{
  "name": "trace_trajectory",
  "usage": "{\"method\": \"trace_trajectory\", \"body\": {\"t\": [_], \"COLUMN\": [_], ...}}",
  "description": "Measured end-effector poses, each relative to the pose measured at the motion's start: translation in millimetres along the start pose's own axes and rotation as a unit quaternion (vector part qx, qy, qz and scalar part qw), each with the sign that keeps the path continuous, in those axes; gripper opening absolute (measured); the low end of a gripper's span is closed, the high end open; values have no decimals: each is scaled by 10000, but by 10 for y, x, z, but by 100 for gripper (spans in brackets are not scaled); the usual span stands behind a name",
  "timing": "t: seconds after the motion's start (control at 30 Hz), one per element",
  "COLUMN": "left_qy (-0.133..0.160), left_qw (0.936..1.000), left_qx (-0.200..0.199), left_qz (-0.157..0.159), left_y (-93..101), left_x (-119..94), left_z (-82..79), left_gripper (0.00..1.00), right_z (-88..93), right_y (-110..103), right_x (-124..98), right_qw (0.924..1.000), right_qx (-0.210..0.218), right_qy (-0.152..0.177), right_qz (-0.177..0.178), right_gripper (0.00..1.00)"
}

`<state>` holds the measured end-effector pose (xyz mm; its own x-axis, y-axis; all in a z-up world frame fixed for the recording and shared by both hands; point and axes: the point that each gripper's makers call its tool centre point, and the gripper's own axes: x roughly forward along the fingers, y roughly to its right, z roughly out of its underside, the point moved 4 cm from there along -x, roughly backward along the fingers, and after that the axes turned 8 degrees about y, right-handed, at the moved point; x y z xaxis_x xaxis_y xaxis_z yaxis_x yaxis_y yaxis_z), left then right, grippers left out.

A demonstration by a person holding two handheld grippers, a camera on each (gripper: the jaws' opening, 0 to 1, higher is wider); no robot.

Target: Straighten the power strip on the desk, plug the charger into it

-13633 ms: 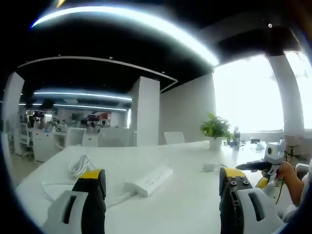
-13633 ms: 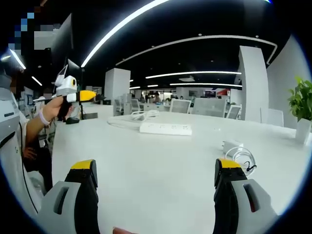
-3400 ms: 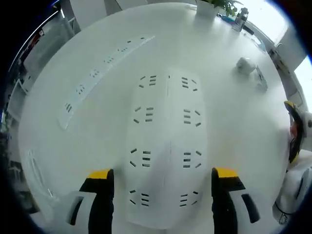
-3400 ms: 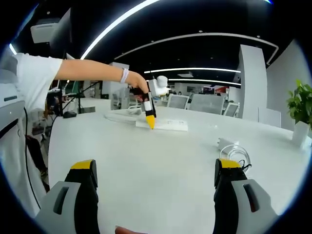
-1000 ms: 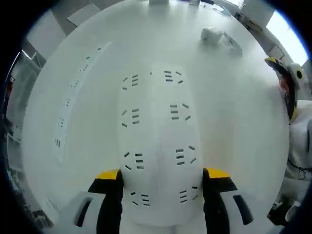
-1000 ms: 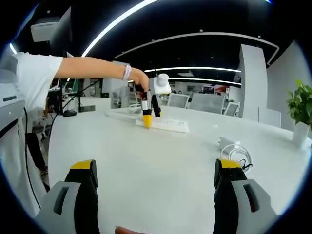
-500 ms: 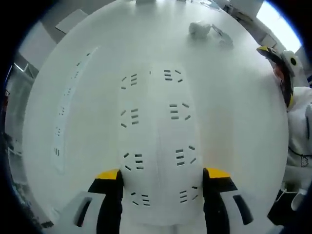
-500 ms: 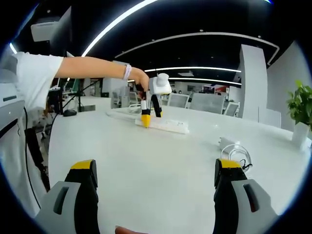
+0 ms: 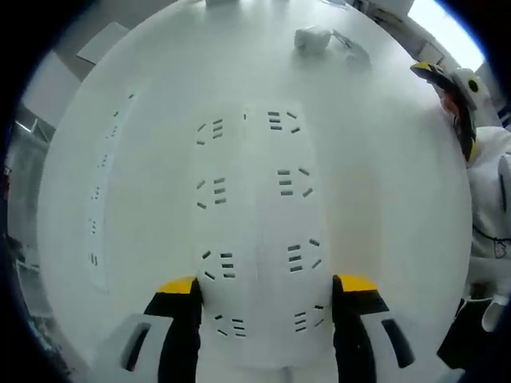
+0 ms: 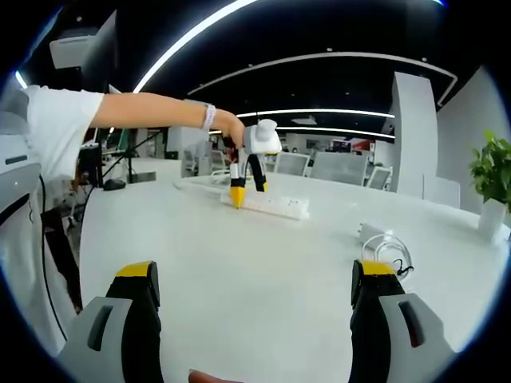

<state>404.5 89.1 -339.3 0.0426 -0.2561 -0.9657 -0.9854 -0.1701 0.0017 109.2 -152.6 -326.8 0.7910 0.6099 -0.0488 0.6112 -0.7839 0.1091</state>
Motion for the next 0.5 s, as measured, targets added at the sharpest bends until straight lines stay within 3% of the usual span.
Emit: {"method": "trace_trajectory", "body": {"t": [0.2,0.33,0.5], "left_qy": [-41,-95,-111], "left_qw": [9998,9995,9993], "left_qx": [193,299,362], "left_qz": [37,22,33], "left_y": [-48,284,414], "left_x": [-6,36,56], "left_z": [-15,-58,-84], "left_gripper": [67,67,67], "right_z": [3,5,2], "right_y": [9,13,14], "right_x": [-16,-19,-23], "right_qw": [10000,10000,10000], "right_qx": [-5,-3,-12], "right_qy": [-4,-4,-3], "right_qz": [16,26,27], "right_gripper": [100,100,100]}}
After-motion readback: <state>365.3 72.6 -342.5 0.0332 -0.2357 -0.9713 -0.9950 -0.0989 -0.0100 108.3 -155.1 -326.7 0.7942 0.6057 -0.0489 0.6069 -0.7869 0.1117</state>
